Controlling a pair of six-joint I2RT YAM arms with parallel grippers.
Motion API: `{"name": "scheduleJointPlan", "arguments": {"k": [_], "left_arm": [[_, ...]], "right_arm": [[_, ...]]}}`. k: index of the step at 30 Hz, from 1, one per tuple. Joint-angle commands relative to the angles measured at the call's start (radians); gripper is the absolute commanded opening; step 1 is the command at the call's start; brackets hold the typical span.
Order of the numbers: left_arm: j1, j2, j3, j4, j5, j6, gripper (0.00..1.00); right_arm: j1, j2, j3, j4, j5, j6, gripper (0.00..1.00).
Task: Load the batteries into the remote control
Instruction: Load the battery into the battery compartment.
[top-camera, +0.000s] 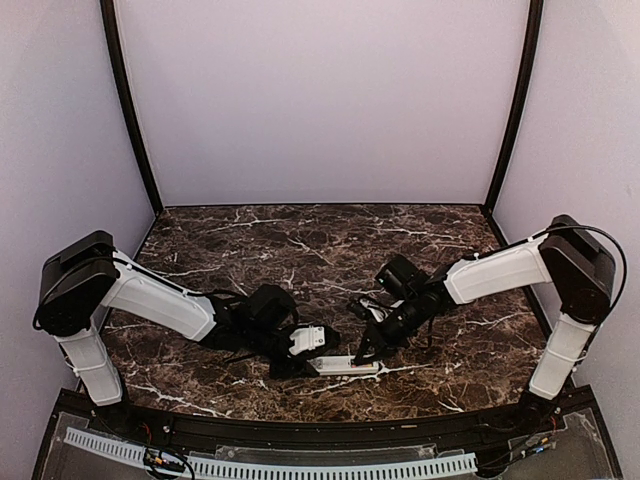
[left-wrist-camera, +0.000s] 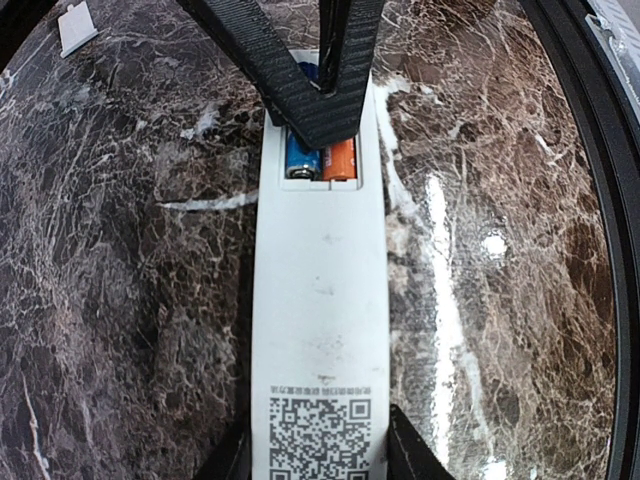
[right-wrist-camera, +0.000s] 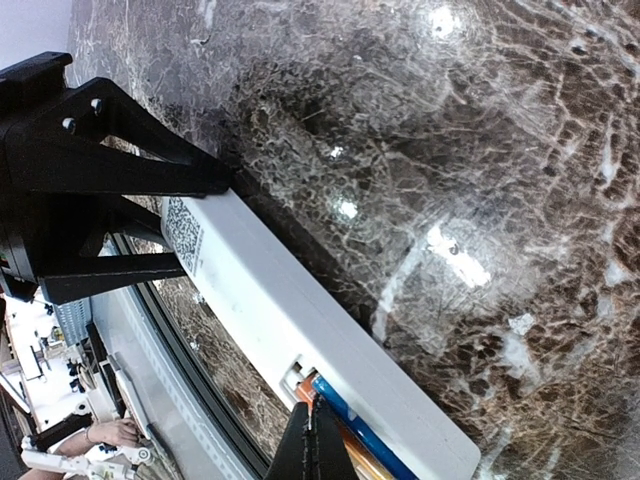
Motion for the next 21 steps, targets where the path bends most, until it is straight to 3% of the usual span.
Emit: {"name": "scheduleJointPlan", "arguments": {"k": [1,6,13,21], "left_arm": [[-0.004,0.018,-0.002,-0.085,-0.02,0.015,0.0],[-0.004,0.018,-0.001,-0.081,-0.02,0.011,0.0],[-0.004,0.024,0.007,-0.08,-0.018,0.01,0.0],[-0.004,0.028,0.015,-0.088,-0.018,0.009,0.0]], "right_arm": [[-0.014,0.027,-0.036,-0.084,0.125,-0.021,0.0],[-0.011,-0.008,-0.052,-0.077,0.105,-0.04,0.0],[-0.011,-0.086,0.049,-0.111,0.035,-0.069,0.0],[-0.012,-0.048,0.043,-0.095,0.037,-0.06,0.0]]}}
